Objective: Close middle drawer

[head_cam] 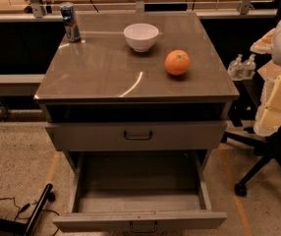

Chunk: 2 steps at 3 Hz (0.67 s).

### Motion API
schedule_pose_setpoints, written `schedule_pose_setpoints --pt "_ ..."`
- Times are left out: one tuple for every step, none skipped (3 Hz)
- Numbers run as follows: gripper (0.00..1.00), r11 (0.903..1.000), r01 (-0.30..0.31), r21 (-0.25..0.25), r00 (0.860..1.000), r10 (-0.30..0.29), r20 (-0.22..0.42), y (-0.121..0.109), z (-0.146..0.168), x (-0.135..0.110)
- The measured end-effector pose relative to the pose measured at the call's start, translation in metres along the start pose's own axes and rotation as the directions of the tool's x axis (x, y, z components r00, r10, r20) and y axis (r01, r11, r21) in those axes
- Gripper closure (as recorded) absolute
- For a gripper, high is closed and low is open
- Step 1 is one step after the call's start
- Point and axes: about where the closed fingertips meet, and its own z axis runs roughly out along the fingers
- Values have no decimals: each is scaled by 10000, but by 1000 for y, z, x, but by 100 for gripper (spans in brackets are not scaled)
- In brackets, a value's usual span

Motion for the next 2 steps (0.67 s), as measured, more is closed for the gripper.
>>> schedule_pose_setpoints --pt "0 10000 0 2 10000 0 1 0 0 0" --pt "0 9992 168 -373 9992 -155 367 2 25 -2"
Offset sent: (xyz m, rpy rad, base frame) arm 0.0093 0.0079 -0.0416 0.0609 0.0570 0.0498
